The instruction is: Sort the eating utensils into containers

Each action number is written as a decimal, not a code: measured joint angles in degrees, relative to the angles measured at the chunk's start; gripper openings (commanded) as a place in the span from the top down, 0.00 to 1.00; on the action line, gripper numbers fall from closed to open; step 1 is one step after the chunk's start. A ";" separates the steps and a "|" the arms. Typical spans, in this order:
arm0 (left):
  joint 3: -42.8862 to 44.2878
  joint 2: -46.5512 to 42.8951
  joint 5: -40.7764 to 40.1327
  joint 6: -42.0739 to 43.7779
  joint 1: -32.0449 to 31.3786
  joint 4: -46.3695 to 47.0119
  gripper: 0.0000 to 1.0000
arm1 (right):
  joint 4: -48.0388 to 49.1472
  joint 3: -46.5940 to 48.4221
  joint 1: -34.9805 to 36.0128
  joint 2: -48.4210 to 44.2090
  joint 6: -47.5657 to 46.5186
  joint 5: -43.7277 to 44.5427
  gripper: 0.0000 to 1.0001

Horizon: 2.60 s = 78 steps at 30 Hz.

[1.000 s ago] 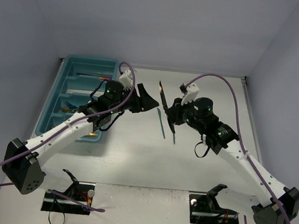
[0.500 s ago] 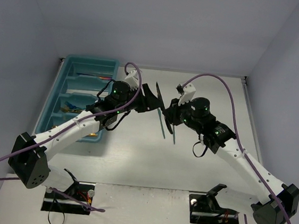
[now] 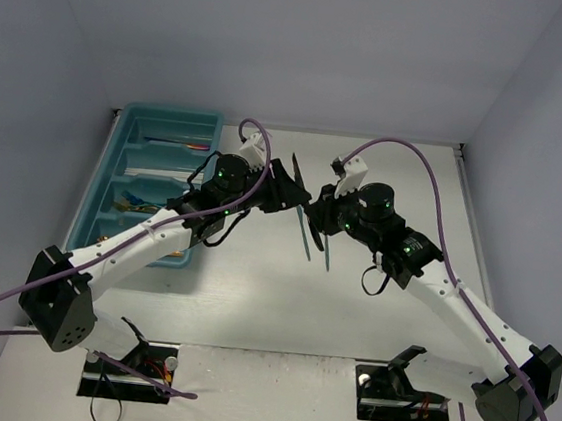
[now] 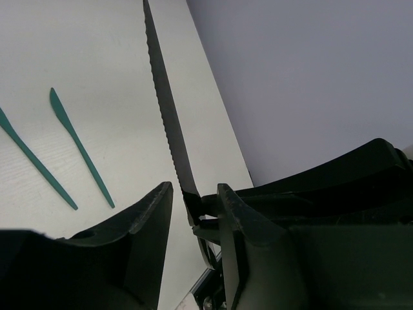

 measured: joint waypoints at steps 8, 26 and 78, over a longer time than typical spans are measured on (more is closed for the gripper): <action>0.00 0.97 0.00 -0.82 -0.64 0.93 0.85 | 0.11 0.00 0.00 0.00 0.04 0.00 1.00; -1.07 0.73 -2.05 -2.00 0.16 2.48 1.00 | 1.85 0.00 0.28 -0.09 1.03 2.00 0.28; 34.51 42.24 -17.68 -21.08 47.28 -8.47 0.25 | -3.13 -11.80 -11.43 -9.20 3.00 16.33 0.11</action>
